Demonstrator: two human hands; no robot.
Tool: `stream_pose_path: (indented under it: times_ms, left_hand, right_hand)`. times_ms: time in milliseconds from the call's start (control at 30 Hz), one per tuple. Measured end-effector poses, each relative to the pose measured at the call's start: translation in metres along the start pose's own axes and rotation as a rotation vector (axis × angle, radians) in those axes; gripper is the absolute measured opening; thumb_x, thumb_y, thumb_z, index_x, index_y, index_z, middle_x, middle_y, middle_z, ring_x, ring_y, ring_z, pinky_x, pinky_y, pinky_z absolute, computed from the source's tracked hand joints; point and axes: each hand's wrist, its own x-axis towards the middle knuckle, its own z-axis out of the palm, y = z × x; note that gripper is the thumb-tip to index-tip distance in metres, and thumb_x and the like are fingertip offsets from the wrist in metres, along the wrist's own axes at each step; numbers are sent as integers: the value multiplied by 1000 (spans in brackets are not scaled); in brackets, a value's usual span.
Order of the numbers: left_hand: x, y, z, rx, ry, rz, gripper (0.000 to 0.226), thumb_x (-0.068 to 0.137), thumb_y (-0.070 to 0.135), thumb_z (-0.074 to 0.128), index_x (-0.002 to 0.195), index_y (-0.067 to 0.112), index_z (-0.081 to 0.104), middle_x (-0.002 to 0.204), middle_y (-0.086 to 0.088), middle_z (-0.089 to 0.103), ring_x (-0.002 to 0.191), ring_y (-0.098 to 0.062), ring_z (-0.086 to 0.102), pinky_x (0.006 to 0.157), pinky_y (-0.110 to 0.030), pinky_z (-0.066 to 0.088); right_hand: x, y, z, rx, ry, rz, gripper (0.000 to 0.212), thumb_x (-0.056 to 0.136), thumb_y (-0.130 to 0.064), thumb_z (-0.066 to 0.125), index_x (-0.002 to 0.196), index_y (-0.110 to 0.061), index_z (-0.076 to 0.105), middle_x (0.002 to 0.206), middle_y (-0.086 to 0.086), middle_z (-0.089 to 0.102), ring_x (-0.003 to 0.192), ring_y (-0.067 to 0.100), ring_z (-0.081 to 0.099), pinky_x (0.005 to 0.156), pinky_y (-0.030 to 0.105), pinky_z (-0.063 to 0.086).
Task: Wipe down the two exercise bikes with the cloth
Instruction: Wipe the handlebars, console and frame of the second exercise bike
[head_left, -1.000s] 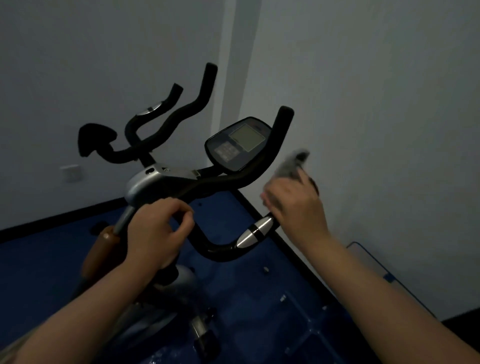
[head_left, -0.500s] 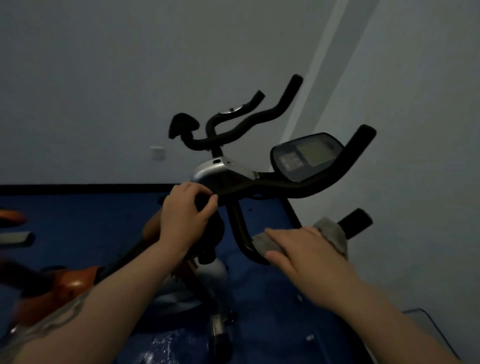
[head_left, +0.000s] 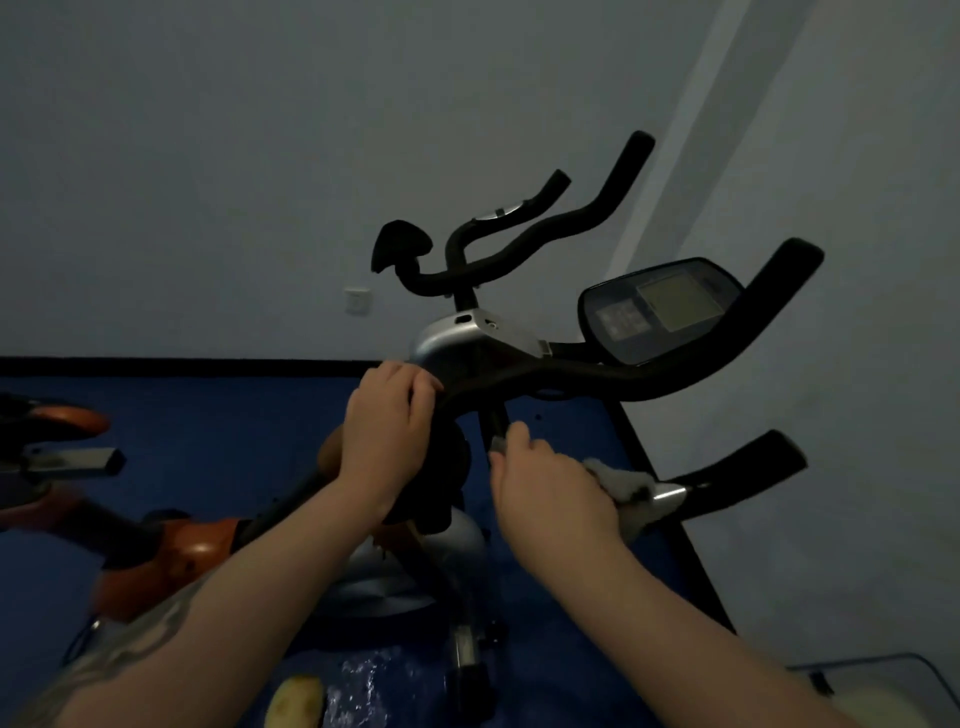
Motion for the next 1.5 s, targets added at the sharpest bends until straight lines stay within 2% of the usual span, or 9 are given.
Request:
stream_pose_path:
  times_ms: [200,433,600,800,933,1100,1267,1400,1500]
  left_hand:
    - [-5,-4,-3,-248,-44,-204,15,94,32,51,82,35,60,86,16,59,83,2,55,65,-24,40]
    - [36,-10,-16,-415,-293,-163,18,91,21,60,81,34,68,81,17,69,75,0,64,64,-18,48]
    - [56,-11,-7,-535,-395,-174,22,92,13,59,81,29,69,80,12,70,76,-4,65,71,-23,53]
    - [55,-21,-1,-627,-541,-144,22,92,8,56,82,26,66,79,9,69,70,-6,64,59,-14,47]
    - [54,-22,0,-631,-583,-141,25,91,12,56,83,34,65,80,6,68,70,-14,65,60,-24,52]
    - [55,-24,2,-680,-619,-151,26,90,11,57,85,35,65,84,-1,69,75,-20,66,71,-43,56]
    - [65,-20,1,-581,-656,88,25,88,19,60,89,44,59,88,19,63,74,-1,61,65,-16,46]
    - [89,-2,7,-617,-618,161,22,89,13,59,93,35,64,92,16,65,89,-1,61,80,-29,53]
    - [104,19,21,-629,-629,173,21,91,15,56,91,34,62,85,13,65,77,0,62,69,-27,54]
  right_hand:
    - [22,12,-6,369,-57,253,30,102,-48,27,96,-23,41,85,-2,60,79,23,58,55,33,30]
    - [46,32,-49,811,709,481,21,94,-38,58,111,-32,46,95,-21,56,84,-19,54,60,0,40]
    - [76,7,-20,402,455,527,23,94,-39,55,115,-33,61,119,-15,58,120,6,45,116,44,13]
    - [69,4,-7,208,128,-37,38,92,-34,60,130,-30,59,136,-13,54,135,7,36,118,34,12]
    - [68,12,-14,253,232,154,34,91,-32,62,125,-26,64,135,-9,54,129,11,42,114,37,26]
    - [67,14,-14,127,176,-18,27,92,-22,59,118,-20,69,127,-4,60,123,17,49,105,31,36]
    - [69,8,-9,155,454,314,22,89,-12,66,111,-12,72,118,3,64,115,21,53,100,37,43]
    - [61,21,-10,-8,399,164,28,85,-5,70,113,-10,71,119,5,66,111,27,57,96,37,47]
    - [54,38,-24,-9,553,441,26,86,-6,70,111,-10,72,116,6,66,103,27,56,87,41,50]
